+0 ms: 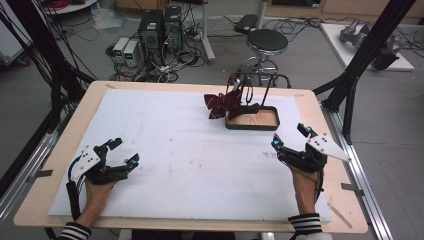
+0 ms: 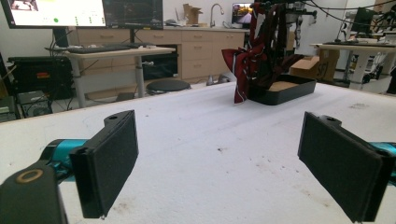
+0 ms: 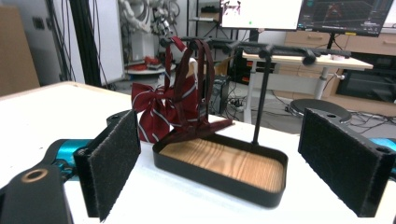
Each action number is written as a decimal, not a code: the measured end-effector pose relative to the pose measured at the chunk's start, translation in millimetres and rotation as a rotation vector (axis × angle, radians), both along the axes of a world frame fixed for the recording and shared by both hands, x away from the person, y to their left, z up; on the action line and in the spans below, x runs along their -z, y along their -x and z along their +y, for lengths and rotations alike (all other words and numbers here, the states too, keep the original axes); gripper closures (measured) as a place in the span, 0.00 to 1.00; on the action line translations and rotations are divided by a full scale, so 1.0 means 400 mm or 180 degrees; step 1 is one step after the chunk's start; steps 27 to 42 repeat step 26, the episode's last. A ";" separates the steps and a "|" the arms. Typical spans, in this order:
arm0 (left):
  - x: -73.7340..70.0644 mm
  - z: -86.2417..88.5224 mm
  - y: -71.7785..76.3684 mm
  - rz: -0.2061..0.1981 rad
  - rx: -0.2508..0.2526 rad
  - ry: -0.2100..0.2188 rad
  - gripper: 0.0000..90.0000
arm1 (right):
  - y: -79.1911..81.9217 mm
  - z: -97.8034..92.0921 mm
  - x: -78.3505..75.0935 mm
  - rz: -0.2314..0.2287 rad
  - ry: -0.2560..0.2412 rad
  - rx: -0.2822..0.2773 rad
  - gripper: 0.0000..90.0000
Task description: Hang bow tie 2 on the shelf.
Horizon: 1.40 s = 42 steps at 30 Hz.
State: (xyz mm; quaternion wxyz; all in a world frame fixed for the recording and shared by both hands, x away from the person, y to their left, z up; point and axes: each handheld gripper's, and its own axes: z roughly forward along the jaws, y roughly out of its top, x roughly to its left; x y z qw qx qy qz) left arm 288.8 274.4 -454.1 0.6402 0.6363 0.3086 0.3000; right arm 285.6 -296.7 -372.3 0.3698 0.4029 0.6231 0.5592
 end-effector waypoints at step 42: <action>0.000 -0.001 0.006 -0.0042 -0.0046 -0.0028 0.14 | 0.060 0.008 0.205 -0.0150 -0.0278 -0.0026 0.13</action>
